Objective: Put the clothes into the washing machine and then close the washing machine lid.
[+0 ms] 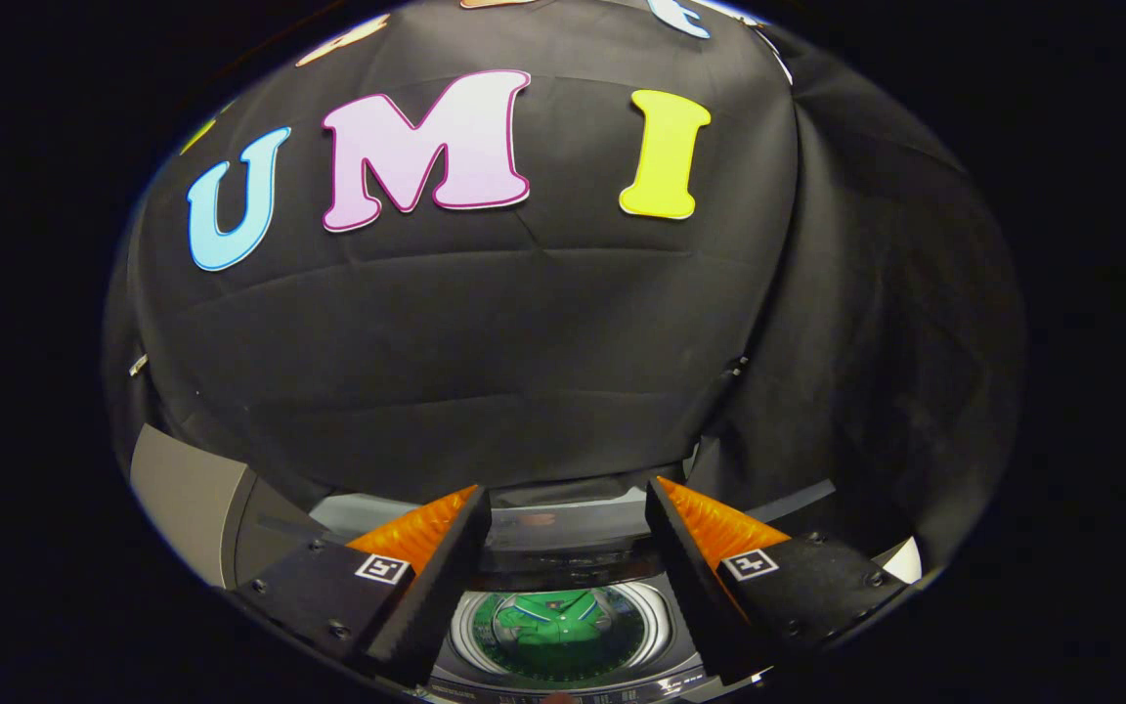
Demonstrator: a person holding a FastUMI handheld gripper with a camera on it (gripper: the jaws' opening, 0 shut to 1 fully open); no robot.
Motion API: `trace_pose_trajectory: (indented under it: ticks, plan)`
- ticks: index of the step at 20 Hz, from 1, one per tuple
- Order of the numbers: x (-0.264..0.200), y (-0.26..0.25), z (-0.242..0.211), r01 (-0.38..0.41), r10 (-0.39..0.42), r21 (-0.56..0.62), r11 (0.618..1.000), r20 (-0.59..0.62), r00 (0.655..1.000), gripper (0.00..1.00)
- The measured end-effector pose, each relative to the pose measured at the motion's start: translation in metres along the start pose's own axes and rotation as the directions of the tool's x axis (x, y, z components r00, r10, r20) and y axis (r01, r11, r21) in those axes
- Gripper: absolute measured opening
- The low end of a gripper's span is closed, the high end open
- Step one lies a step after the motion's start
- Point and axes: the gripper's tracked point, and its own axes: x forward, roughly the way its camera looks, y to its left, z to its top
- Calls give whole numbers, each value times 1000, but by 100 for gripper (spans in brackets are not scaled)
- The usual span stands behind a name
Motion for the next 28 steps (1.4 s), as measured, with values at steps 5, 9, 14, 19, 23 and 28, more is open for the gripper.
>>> trace_pose_trajectory:
  ticks: [5, 9, 14, 19, 23, 28]
  plan:
    - [-3, 0, -2, -1, 1, -3, 1000, -1, 1000, 100]
    - [-11, -2, -10, 0, 0, -4, 1000, -2, 1000, 100]
    - [-26, -8, -45, 3, -5, -16, 1000, -77, 997, 100]
    - [-35, -4, -106, -25, 21, -21, 999, -205, 979, 99]
    - [-40, -2, -139, -30, 17, -44, 999, -267, 964, 100]
    - [-46, -13, -164, -21, 10, -31, 999, -308, 951, 100]
